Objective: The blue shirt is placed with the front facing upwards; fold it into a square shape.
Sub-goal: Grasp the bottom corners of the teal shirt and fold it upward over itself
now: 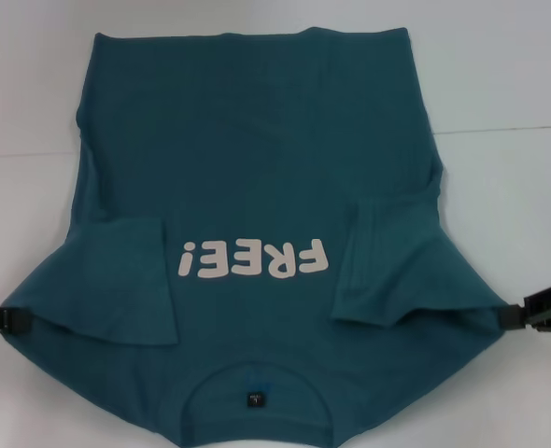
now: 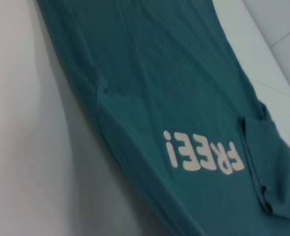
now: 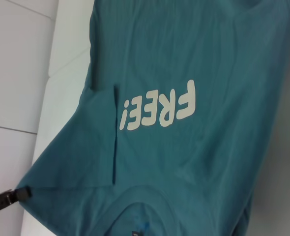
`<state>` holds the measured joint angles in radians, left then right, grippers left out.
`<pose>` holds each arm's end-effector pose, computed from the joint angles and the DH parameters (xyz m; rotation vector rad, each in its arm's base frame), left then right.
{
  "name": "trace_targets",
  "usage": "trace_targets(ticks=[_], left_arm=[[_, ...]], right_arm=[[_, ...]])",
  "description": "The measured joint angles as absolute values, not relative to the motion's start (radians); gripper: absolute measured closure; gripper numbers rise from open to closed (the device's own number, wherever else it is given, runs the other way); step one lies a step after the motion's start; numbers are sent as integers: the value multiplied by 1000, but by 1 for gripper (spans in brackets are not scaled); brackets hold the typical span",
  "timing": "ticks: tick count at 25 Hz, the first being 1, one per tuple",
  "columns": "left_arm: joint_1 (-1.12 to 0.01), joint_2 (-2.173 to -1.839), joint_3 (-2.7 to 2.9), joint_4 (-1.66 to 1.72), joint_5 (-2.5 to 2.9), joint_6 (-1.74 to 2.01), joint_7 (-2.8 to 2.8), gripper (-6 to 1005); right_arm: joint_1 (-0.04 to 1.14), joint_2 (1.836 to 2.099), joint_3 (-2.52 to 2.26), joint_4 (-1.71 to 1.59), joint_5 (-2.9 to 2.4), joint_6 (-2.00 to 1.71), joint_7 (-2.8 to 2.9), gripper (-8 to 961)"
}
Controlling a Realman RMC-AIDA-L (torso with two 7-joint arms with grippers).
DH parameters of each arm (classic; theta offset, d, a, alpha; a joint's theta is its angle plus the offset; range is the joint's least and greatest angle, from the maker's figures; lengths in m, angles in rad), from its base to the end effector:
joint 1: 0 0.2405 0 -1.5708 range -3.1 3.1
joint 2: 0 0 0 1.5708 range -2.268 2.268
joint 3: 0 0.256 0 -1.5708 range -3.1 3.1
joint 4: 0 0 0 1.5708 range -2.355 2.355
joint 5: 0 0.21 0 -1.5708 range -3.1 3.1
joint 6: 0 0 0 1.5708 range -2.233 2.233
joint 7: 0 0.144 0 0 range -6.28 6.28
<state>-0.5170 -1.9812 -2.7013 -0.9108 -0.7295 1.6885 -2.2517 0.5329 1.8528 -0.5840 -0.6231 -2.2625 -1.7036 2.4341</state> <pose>-0.3178 0.3226 0.0926 -2.2569 -1.6778 -0.3964 0.3199 0.3191 0.0832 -2.2038 2.0659 0.4639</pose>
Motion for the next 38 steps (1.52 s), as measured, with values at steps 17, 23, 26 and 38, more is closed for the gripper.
trace_targets(ticks=[17,23,26,38], left_arm=[[-430,-2054,-2794,-1079,-758,1868,-2263,969],[-389,-2085,-2802,-1159,-785,1921,-2290,969],[-361,-2102,-2804,-1208,-796,1938,-2307,969],[-292,-2141,-2804,-1283,-832,1970,-2323,970]], right_arm=[[449,1807,-469,-632,-2263,-1767,2413,944],[445,1804,-466,-635,-2268,-1797,2420,944],[431,1805,-461,-654,-2267,-1824,2424,943],[361,1822,-425,-713,-2269,-1891,2427,943]])
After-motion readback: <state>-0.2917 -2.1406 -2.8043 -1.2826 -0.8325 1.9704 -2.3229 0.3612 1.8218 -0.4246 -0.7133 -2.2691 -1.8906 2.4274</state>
